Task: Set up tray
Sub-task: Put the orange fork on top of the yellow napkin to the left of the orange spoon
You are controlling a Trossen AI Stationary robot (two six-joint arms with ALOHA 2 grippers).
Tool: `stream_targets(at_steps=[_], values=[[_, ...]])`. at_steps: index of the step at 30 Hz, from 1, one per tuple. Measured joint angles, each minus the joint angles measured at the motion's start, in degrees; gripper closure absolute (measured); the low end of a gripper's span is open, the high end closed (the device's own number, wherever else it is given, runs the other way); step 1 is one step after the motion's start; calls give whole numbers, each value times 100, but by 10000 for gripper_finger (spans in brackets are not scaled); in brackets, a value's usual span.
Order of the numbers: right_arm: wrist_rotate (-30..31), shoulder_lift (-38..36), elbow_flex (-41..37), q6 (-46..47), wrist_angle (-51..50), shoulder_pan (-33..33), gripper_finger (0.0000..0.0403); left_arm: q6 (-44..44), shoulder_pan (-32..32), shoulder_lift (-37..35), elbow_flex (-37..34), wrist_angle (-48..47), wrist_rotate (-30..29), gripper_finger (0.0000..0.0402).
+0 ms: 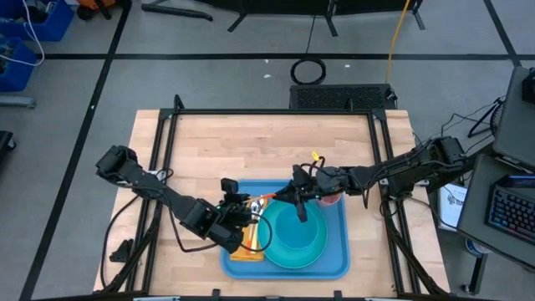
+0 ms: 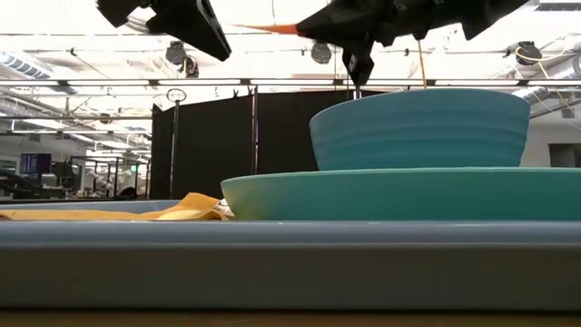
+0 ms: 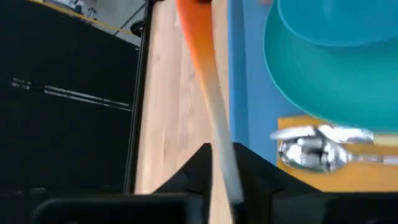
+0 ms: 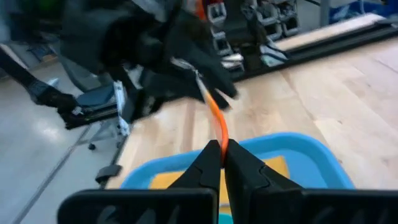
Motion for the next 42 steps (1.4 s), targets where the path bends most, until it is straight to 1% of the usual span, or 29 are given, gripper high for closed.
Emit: stream_targets(at_steps=[5,8,13,16,21,26,35,40,42], values=[[14,-4,15,-96,17,88,402,-172,9,0,0,-30,-42,280],[40,-2,14,-117,62,154,402,-177,7,0,0,-41,-55,254],[303,-4,14,-120,-91,163,402,-341,-29,-18,2,-41,-417,224],[322,-4,14,-140,-134,150,402,-434,-92,-169,2,-10,-565,211],[478,-7,14,-160,-77,157,402,-540,-161,-438,7,71,-615,190],[476,-9,11,-250,100,156,402,-508,-298,-711,7,343,-632,179],[484,-4,5,-298,131,159,402,-359,-514,-1182,11,646,-626,179],[763,-4,5,-399,195,157,402,-526,-697,-1443,11,818,-1095,179],[778,-4,5,-444,281,157,402,-540,-798,-1501,11,964,-1248,179]])
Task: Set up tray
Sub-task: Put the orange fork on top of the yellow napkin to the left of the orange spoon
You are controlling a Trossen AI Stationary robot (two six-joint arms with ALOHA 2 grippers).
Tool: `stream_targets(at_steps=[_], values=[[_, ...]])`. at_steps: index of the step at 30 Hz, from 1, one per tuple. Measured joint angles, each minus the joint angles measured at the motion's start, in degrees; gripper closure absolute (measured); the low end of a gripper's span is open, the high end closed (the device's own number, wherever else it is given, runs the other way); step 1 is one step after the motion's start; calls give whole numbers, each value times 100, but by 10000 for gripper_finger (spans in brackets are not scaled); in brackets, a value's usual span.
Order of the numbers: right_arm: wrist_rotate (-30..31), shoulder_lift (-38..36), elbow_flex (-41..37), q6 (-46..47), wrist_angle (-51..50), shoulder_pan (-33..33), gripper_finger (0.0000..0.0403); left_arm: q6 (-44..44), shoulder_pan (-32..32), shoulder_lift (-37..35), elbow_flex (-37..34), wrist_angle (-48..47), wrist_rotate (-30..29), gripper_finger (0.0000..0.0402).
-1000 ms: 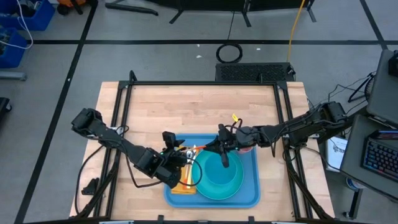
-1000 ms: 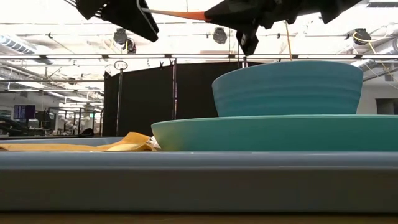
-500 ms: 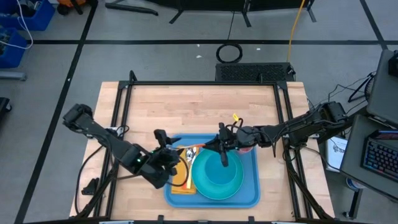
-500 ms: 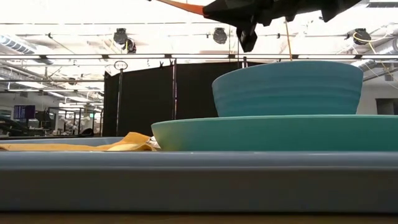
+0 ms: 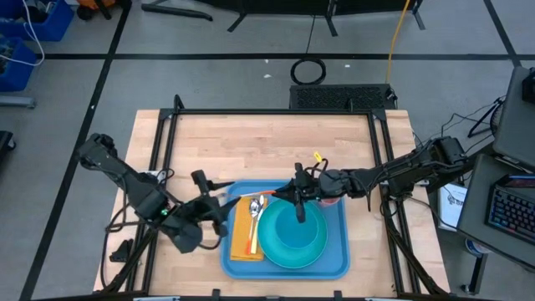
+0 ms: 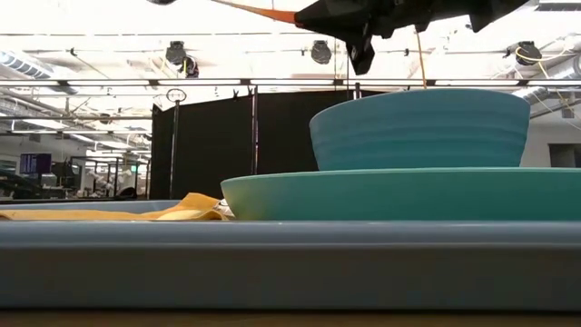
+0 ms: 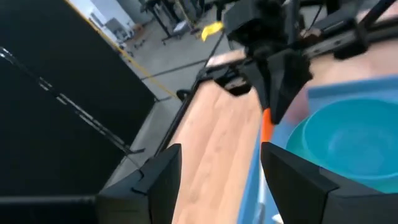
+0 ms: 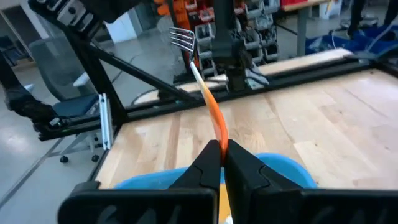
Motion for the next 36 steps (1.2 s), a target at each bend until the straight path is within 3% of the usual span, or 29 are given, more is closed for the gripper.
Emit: stream_targets(at_steps=[6,17,28,36], values=[[94,0,-2,-246,495,28,402,-137,-413,-1,2,358,-816,179],[1054,0,-2,-1213,1290,371,402,-1055,-1360,-1,-207,313,-2626,179],[1490,0,-2,-1983,2264,714,402,-2480,-1602,50,-990,352,-2623,179],[422,37,-176,-1649,3121,750,402,-4341,-1209,48,-1297,352,-2360,179]])
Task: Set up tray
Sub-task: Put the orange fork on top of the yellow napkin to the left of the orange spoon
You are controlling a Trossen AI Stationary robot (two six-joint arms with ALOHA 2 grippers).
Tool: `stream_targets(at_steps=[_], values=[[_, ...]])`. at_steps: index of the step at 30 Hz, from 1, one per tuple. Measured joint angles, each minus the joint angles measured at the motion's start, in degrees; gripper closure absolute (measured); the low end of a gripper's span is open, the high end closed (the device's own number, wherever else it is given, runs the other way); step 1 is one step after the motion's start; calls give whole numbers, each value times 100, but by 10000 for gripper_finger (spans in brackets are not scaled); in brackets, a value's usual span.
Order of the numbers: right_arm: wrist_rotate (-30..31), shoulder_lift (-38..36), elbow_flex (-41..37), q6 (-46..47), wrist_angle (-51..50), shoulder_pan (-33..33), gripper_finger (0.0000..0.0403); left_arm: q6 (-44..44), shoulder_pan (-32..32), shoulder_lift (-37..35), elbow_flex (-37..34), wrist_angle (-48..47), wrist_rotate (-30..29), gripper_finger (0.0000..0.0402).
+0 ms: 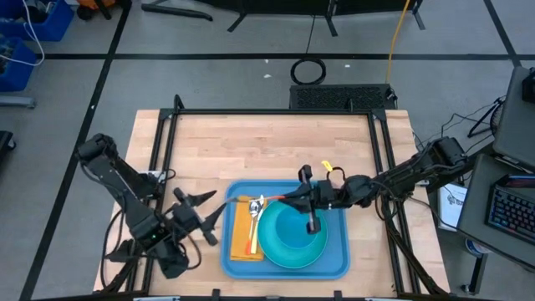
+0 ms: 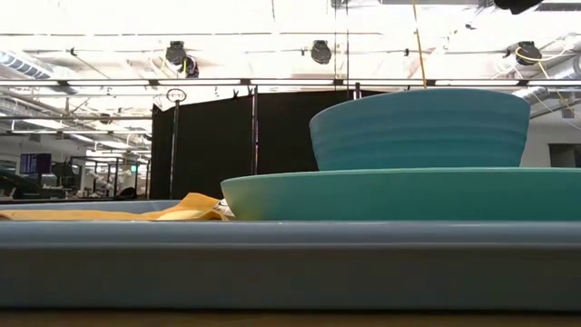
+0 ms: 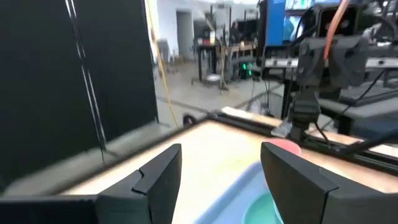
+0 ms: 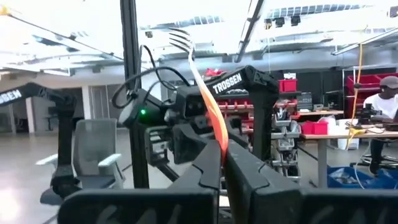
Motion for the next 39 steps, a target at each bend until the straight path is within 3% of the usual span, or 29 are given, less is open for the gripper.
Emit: stream_targets(at_steps=[3,10,19,25,31,33,37,39], values=[[-5,138,-63,45,251,10,402,38,171,14,-70,160,257,179],[-223,598,-78,-21,966,35,402,1546,296,231,-178,1370,-225,184],[-817,1002,-76,-184,1779,-63,403,1907,303,857,-183,2076,-288,270],[-901,1415,-76,-98,2230,-55,403,3777,324,1187,-128,4025,-234,292],[-1209,1783,-73,-56,2859,-46,403,6189,472,1384,-128,6529,1472,271],[-1224,1835,-71,-60,2853,-31,403,6735,519,1513,-128,7246,1710,267],[-1340,1842,-69,-261,2864,121,403,7159,568,1561,-128,7584,1786,266],[-1280,1836,-69,-360,2853,227,403,7276,618,1572,-129,7666,2299,266]])
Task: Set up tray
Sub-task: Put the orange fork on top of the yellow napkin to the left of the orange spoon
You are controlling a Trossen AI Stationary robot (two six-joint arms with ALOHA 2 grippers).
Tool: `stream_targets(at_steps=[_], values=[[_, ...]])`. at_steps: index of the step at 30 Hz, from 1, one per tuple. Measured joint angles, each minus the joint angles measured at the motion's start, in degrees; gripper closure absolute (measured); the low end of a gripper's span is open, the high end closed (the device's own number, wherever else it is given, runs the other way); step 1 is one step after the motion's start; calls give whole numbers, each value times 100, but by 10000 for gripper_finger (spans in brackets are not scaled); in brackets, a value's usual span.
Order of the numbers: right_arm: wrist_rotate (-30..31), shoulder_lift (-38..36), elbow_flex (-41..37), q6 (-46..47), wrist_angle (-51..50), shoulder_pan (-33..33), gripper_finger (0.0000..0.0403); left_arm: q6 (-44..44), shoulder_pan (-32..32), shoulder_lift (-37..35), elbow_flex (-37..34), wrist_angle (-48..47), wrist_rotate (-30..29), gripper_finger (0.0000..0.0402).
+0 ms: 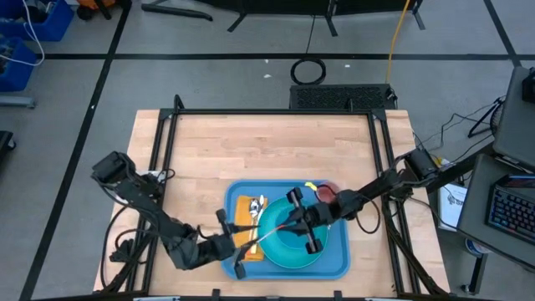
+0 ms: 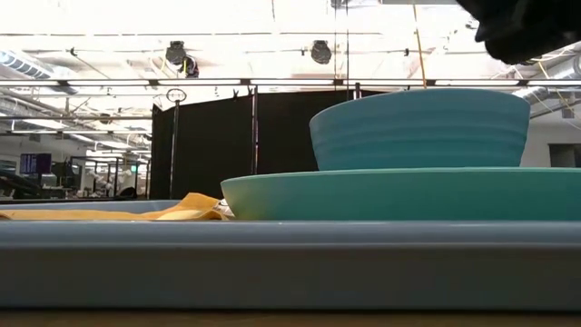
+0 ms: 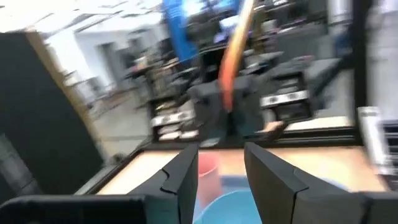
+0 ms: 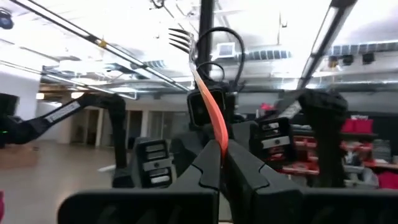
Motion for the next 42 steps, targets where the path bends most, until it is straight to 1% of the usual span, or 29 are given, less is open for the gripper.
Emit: stream_targets(at_steps=[1,4,5,7,9,13,17,20,29,34,42], values=[[20,-5,0,-62,6,35,403,106,40,4,-1,122,270,266],[89,-17,41,-235,9,67,403,328,157,-7,-1,601,421,266],[80,-10,68,-239,6,66,403,401,200,-11,-1,662,476,266],[-52,-14,107,-208,11,68,403,513,293,-7,-1,691,807,266],[-60,-15,152,-199,12,73,403,525,389,-1,-1,708,1099,266],[-81,-15,186,-225,12,70,403,379,521,-5,-1,705,1172,266],[-75,-15,186,-218,12,70,403,414,617,-5,-1,803,1477,266],[-75,-15,188,-204,15,70,403,488,652,-5,-1,918,1427,266],[-92,-20,188,-194,26,72,403,659,669,-5,-4,1143,1699,266],[-73,-15,188,-196,17,77,403,541,640,-5,-4,879,1821,266],[-75,-15,188,-196,21,81,403,668,535,-7,-4,998,1835,266]])
